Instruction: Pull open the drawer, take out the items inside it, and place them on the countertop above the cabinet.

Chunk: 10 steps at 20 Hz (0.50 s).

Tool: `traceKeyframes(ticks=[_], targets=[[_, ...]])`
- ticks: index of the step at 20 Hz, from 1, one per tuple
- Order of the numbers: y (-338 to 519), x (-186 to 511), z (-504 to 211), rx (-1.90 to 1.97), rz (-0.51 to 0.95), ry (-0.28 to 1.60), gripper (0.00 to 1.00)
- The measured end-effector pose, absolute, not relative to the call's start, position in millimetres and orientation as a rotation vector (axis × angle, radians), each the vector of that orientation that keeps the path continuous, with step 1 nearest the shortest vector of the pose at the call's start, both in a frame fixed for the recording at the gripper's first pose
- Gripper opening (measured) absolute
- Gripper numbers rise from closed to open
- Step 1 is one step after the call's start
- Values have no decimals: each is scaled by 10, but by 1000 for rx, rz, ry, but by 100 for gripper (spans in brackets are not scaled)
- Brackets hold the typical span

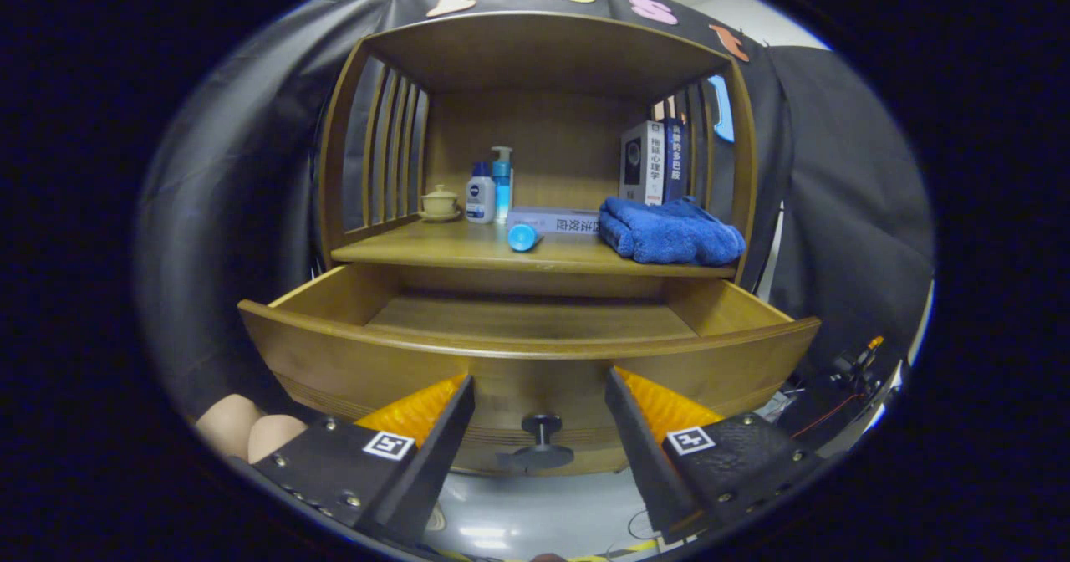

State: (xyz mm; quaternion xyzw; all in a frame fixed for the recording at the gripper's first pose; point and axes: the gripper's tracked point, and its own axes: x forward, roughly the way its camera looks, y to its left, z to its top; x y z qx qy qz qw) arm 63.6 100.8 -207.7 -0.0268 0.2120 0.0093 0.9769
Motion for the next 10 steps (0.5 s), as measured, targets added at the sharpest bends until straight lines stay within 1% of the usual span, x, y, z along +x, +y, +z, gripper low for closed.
traceKeyframes(ticks=[10], targets=[[1057,1029,-2164,10,25,422,94]])
